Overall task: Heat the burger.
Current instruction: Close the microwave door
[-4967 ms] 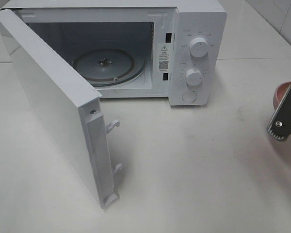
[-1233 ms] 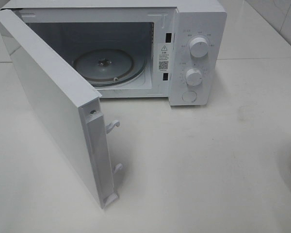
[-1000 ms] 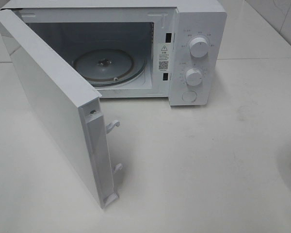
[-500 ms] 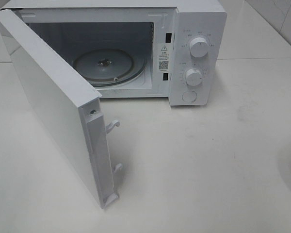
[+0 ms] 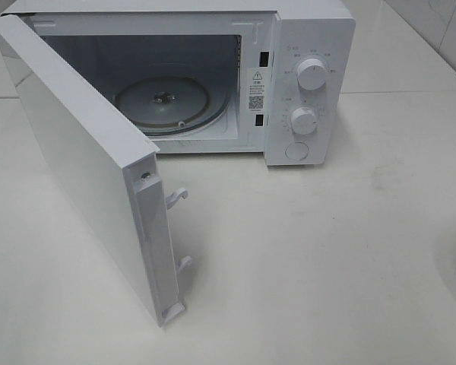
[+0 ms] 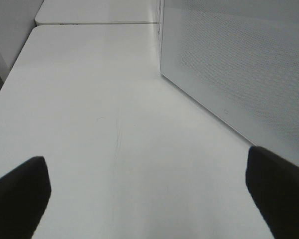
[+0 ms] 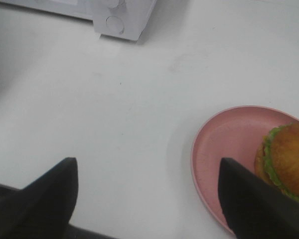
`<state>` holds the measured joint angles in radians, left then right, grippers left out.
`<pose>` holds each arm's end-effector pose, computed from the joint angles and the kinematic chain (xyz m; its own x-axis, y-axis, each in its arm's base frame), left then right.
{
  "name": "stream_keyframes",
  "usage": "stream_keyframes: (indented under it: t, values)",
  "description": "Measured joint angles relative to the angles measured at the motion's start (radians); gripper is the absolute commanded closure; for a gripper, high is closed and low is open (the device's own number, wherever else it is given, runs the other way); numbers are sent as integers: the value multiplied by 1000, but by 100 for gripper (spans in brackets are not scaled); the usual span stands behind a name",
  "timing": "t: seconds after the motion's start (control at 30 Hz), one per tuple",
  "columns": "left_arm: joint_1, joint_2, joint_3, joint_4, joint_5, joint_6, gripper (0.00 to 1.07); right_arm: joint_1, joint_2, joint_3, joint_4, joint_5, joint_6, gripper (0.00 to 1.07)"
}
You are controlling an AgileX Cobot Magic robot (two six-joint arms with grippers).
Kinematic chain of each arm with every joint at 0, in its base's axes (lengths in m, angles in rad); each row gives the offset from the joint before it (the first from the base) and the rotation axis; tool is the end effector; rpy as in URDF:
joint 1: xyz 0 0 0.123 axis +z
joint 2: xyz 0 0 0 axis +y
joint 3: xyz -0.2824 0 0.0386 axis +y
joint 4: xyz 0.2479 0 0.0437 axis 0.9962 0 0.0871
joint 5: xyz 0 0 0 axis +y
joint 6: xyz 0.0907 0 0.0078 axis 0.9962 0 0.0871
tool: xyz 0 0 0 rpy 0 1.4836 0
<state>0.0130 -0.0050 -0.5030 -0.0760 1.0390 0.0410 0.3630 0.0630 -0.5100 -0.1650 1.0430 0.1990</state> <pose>-0.0051 -0.0060 0.2799 -0.4281 -0.0032 -0.9037 0.0472 0.9986 -0.0258 0.0085 -0.0106 0.2823 -0.4746 -0.0584 -0.8783 -0.1818 0.9828 0.0329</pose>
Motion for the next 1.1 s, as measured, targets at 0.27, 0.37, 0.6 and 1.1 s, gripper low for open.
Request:
stream_keyframes:
  t: [0.27, 0.37, 0.6, 1.1]
  values:
    - [0, 0, 0, 0, 0, 0, 7, -144, -67, 1, 15, -1, -1, 32]
    - [0, 0, 0, 0, 0, 0, 7, -186, -67, 1, 16, -1, -1, 32]
    - [0, 0, 0, 0, 0, 0, 7, -201, -67, 1, 17, -1, -1, 32]
    - [0, 0, 0, 0, 0, 0, 7, -201, -67, 1, 17, -1, -1, 32]
